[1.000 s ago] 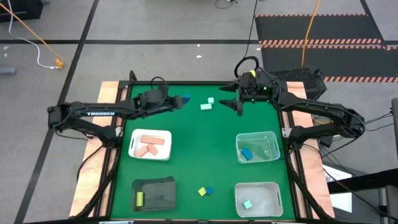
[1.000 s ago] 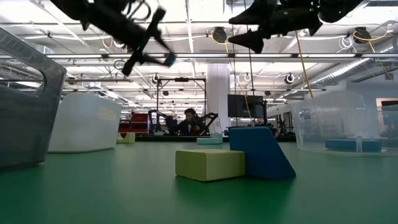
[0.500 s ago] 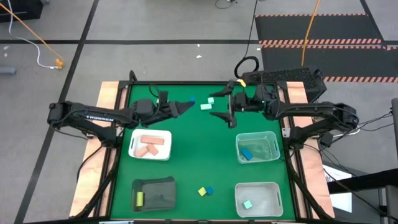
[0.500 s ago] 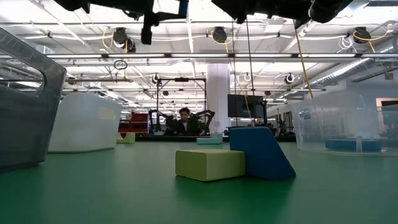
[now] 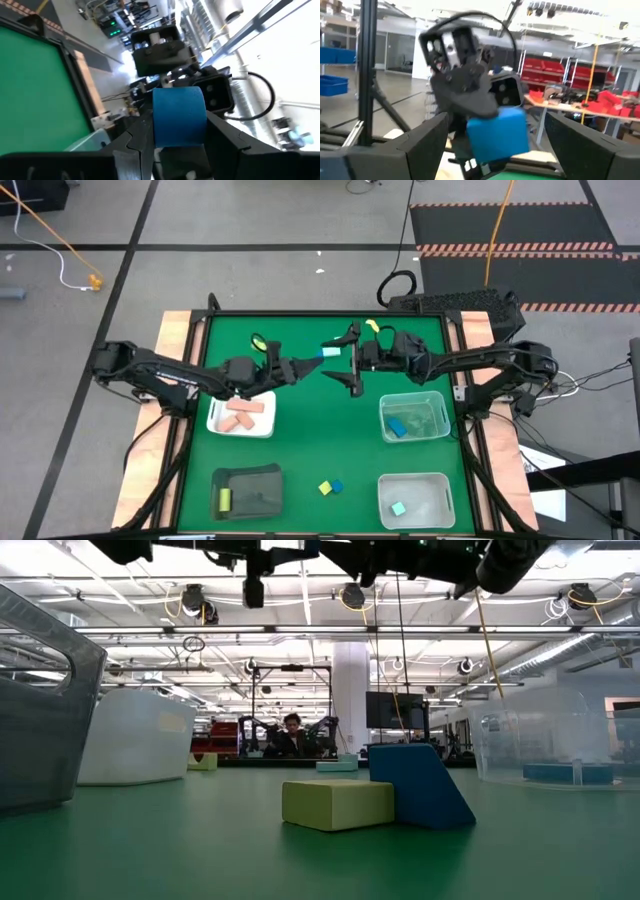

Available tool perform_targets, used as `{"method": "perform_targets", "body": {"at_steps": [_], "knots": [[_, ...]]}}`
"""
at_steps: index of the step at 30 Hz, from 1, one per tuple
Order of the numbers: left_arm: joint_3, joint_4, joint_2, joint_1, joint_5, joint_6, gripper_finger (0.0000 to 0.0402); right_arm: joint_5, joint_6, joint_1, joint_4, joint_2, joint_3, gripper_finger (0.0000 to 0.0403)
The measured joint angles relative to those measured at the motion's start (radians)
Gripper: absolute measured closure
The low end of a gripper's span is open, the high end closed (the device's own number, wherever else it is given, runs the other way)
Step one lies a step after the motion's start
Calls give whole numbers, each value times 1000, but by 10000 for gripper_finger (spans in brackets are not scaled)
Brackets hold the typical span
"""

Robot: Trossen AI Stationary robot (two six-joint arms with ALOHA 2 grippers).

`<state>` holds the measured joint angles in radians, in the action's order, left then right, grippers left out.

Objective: Sort & place blocks by color
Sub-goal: Put the top blue block into the transparent bin

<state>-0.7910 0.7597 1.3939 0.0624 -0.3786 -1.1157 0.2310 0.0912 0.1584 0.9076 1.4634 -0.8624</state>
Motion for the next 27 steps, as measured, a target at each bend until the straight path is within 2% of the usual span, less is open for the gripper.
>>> {"method": "perform_targets", "body": {"at_steps": [11,17,23,27], "knots": [[-3,42,60,28,10,-100,269,-21,4,-17,-45,14,-10,94],[-3,61,60,31,11,-77,269,-22,27,-17,-103,13,-10,151],[-3,60,60,30,9,-77,269,-21,29,-17,-117,13,-10,240],[-3,61,60,30,9,-80,269,-21,30,-17,-115,13,-10,249]]}}
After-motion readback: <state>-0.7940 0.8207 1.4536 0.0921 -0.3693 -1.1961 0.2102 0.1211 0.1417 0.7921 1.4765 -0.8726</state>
